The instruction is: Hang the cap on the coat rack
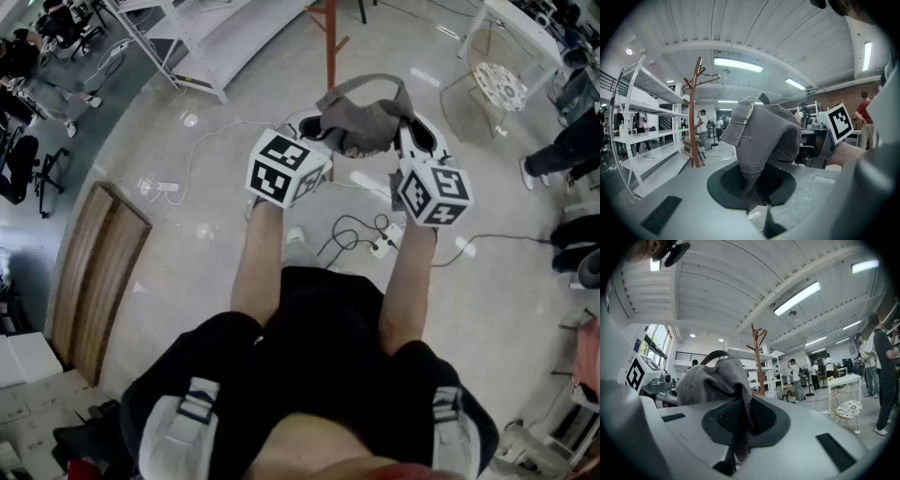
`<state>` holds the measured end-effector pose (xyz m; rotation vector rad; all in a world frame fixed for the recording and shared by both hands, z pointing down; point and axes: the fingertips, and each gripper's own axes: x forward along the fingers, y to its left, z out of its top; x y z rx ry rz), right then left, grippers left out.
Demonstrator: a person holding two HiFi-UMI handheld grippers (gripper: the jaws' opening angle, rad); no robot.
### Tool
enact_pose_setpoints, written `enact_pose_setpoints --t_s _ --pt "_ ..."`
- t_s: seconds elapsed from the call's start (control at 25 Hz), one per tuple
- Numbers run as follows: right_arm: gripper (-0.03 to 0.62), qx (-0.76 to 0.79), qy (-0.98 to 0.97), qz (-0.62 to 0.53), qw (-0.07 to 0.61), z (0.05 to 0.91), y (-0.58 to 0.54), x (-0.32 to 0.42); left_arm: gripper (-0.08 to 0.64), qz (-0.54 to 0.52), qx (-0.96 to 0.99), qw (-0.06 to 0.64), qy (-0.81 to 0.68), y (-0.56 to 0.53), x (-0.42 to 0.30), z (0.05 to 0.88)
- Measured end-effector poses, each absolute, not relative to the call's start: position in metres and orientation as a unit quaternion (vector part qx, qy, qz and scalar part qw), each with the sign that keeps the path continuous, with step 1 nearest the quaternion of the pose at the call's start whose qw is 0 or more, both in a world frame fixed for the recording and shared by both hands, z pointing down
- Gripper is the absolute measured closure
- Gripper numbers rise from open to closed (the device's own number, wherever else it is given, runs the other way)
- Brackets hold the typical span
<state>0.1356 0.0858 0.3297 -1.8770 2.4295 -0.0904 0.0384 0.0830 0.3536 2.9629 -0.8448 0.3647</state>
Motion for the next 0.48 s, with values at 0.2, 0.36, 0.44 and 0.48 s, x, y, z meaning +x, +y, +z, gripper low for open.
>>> enact_pose_setpoints --t_s 0.2,0.36,0.44,0.48 --pt "0.586 -0.619 0.784 -0.032 0.028 0.335 0.086 0.142 0.54 0.119 0.953 0.029 -0.277 0.085 0.044 0.359" --pt "0.586 -0.621 0.783 -0.032 0.024 0.337 0.083 0.143 0.54 0.12 0.951 0.036 -0.282 0.08 0.044 0.362" --pt "0.586 -0.619 0.784 -0.031 0.022 0.337 0.079 0.142 0.54 0.119 0.95 0.042 -0.287 0.075 0.042 0.362" --pt "0.586 -0.618 0.785 -0.03 0.021 0.336 0.077 0.141 0.54 0.119 0.949 0.044 -0.29 0.073 0.041 0.362"
